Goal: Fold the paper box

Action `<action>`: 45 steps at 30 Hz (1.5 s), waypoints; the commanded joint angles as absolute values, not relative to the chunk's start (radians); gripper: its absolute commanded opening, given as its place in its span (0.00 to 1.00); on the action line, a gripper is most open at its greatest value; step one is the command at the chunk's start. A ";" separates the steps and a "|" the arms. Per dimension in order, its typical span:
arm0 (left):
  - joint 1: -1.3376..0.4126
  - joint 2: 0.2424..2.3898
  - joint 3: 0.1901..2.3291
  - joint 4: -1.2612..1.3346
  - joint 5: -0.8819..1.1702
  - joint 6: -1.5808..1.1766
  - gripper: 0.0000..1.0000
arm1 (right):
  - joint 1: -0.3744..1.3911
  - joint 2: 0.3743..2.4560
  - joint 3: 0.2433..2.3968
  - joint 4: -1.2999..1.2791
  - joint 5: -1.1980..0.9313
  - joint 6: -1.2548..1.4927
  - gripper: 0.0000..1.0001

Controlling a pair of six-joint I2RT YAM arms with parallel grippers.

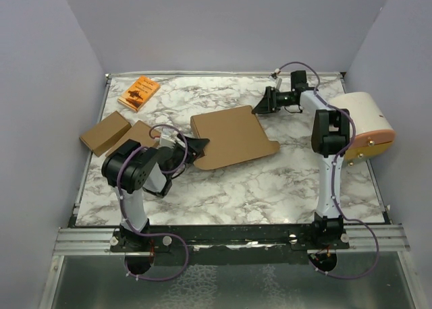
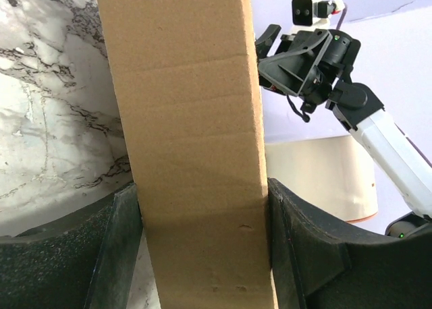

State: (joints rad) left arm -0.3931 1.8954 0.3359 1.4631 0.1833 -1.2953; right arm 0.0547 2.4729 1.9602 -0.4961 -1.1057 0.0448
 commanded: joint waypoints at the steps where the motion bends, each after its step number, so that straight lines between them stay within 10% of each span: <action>1: -0.396 1.831 0.330 1.488 0.151 -1.287 0.53 | 0.049 2.359 2.006 -0.593 -1.017 -0.080 0.68; 13: -0.370 1.705 0.358 1.349 0.163 -1.378 0.53 | 0.053 2.023 1.904 -0.708 -0.993 -0.422 0.79; 16: -0.356 1.640 0.398 1.220 0.170 -1.415 0.53 | 0.071 1.894 1.769 -0.679 -1.062 -0.562 0.99; 28: -0.322 1.438 0.703 0.332 0.060 -1.470 0.50 | 0.349 1.479 1.236 -0.425 -0.925 -1.087 0.99; 45: -0.268 1.446 0.823 0.210 0.179 -1.564 0.50 | 0.608 1.535 0.936 0.255 -0.378 -1.100 0.99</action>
